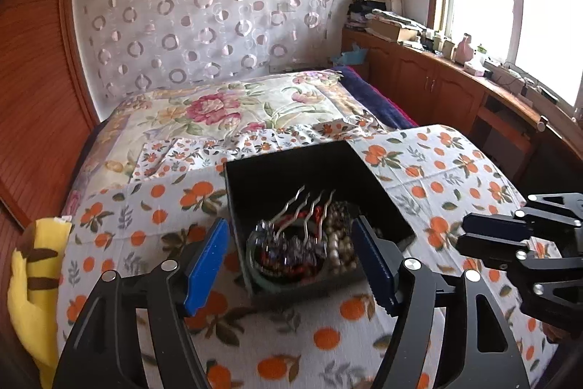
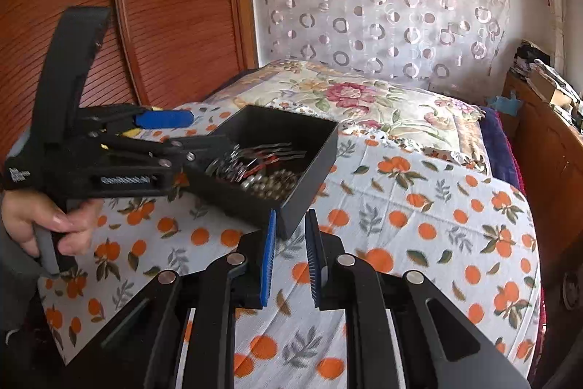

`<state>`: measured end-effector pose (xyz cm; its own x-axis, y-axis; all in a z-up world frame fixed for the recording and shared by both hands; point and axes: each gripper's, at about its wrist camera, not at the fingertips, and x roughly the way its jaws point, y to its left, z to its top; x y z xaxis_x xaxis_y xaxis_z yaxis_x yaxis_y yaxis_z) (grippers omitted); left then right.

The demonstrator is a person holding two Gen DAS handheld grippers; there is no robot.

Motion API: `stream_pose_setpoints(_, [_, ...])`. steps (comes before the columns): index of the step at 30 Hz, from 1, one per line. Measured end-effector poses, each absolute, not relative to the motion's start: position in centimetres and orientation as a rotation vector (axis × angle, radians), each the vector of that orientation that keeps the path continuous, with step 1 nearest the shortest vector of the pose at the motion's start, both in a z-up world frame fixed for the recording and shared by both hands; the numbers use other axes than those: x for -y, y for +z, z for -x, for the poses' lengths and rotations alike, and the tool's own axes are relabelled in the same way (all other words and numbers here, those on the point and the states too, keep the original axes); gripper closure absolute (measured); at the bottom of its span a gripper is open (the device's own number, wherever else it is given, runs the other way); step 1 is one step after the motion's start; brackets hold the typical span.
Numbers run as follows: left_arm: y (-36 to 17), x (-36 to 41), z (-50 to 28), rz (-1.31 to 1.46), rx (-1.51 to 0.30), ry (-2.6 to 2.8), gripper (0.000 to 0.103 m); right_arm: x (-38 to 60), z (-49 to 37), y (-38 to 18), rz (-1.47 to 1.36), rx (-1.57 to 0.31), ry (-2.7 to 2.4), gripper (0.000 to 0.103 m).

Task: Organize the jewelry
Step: 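Drop hairpins into black box with left tool while right tool drops earrings in, then move the left tool to the gold ring and close on it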

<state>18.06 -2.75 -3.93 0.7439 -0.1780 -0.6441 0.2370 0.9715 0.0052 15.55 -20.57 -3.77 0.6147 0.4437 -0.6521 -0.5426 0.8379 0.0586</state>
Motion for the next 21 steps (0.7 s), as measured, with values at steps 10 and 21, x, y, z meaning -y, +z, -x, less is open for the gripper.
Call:
stream_pose_setpoints(10, [-5.7, 1.1, -12.4, -0.095, -0.732, -0.278, 0.034, 19.7, -12.4, -5.6, 0.144, -0.724, 0.61, 0.073])
stream_pose_setpoints(21, [-9.0, 2.3, -9.5, -0.125, -0.822, -0.364, 0.034, 19.6, -9.4, -6.4, 0.152, -0.738, 0.614, 0.073])
